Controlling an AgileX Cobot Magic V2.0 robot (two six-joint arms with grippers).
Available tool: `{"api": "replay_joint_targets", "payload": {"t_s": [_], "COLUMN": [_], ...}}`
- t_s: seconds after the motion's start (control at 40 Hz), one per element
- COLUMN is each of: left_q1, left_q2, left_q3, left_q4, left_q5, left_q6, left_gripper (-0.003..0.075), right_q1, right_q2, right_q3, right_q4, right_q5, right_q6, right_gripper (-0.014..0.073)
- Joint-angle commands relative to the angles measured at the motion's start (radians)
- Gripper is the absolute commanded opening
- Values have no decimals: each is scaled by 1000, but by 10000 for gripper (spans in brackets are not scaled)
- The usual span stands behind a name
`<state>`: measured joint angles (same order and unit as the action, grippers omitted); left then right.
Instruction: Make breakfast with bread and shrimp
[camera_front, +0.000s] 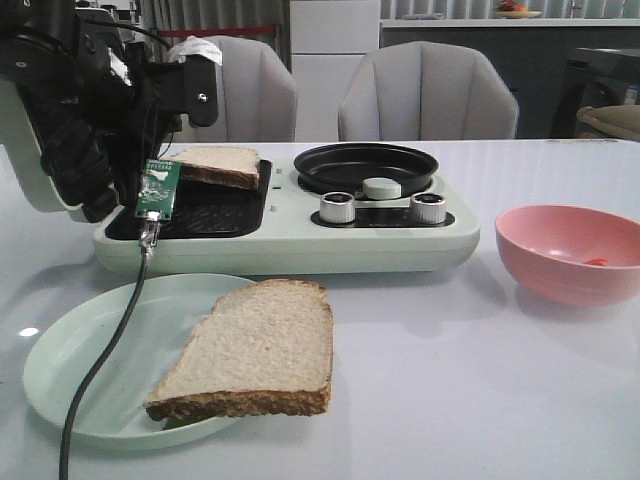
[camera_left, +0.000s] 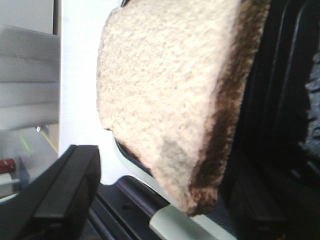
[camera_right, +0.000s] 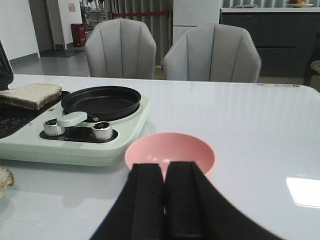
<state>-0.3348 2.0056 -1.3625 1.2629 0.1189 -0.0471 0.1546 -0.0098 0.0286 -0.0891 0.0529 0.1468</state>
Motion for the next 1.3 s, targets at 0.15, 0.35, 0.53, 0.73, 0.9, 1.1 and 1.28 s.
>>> {"api": "replay_joint_targets", "payload": {"t_s": [0.15, 0.35, 0.53, 0.73, 0.9, 1.1, 1.28], "left_q1": [-34, -82, -82, -82, -82, -82, -82], "left_q2": [-154, -508, -659, -813, -951, -1177, -1379], "left_q3": [56, 115, 115, 119, 195, 346, 468], "left_q4": [-168, -669, -875, -1087, -1220, -1300, -1324], "left_q5": [33, 115, 215, 352, 392, 365, 372], "left_q6": [-15, -15, -15, -15, -15, -15, -15], "left_gripper": [585, 584, 584, 584, 584, 585, 584], "right_q1": [-1, -1, -1, -1, -1, -1, -1], "right_q2": [-20, -20, -20, -20, -20, -20, -20], "right_q3": [-6, -6, -6, -6, -6, -6, -6], "right_q4": [-2, -2, -2, -2, -2, -2, -2], "right_q5": [-86, -86, -86, -86, -86, -86, -86], "right_q6": [-4, -4, -4, -4, -4, -4, -4], "right_gripper": [143, 143, 143, 143, 143, 143, 143]}}
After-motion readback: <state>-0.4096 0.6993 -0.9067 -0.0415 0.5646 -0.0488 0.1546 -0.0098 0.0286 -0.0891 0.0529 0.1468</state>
